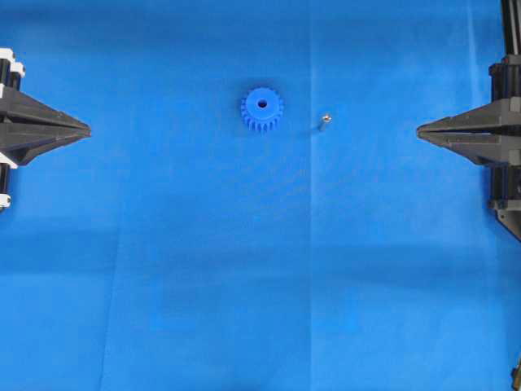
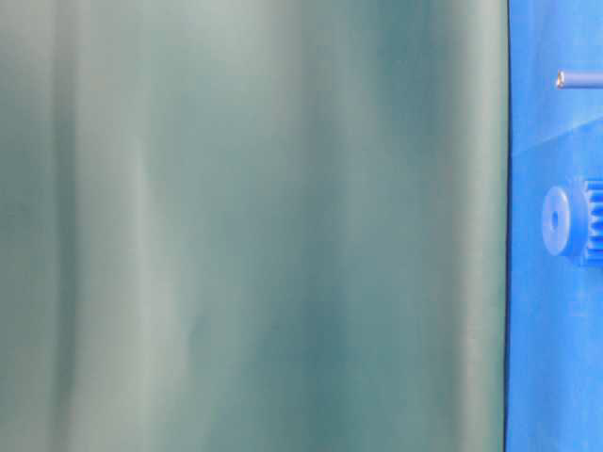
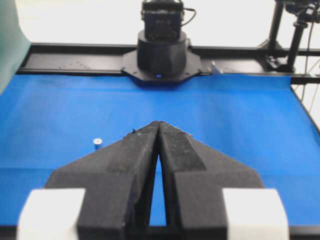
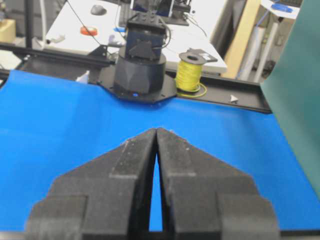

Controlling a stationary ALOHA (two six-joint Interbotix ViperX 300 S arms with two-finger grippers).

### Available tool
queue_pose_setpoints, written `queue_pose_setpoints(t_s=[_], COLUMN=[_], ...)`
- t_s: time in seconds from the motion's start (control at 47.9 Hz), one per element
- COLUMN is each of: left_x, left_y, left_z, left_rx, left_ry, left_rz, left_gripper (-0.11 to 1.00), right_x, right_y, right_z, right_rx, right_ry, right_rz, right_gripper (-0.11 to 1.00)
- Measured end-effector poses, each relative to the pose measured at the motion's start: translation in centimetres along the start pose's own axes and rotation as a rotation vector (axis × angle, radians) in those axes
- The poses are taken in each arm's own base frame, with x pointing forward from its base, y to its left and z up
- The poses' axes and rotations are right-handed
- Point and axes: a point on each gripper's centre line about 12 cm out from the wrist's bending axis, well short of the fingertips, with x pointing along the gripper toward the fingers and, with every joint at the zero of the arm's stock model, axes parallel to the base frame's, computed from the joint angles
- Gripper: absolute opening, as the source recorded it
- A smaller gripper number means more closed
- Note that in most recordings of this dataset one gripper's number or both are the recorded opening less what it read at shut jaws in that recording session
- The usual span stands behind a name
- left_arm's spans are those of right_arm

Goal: Insert the shaft placed at a random location into the center hole of the small gear at another random location.
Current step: 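Move the right gripper toward the small silver shaft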

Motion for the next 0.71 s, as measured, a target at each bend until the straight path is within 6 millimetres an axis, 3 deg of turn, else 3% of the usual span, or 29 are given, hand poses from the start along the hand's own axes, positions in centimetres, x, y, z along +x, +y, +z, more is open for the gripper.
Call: queue_pose_setpoints(t_s=[0.23,0.418,0.522,0.71], left_x=[0.1,0.1,0.1,-0.1], left_y=[0.0,0.0,0.0,0.0], left_z=[-0.1,-0.1,-0.1,-0.4], left_rx=[0.011,0.012,0.012,0.003], left_ry=[0.005,0.005,0.005,0.009], left_rz=[0.000,0.000,-0.002,0.000], left_gripper=[0.00,0.00,0.00,0.00], right_x=[1.2,2.6,3.5,5.1], right_y=[-0.9,-2.4,-3.3,-5.3], right_z=[-1.9,-4.7,-6.2,-10.4], right_rx=[-0.002,0.003,0.013,0.057], right_ry=[0.084,0.172,0.206,0.286], right_rz=[-0.043,-0.104,-0.141,-0.224], right_gripper=[-0.06,0.02,0.19,0.74])
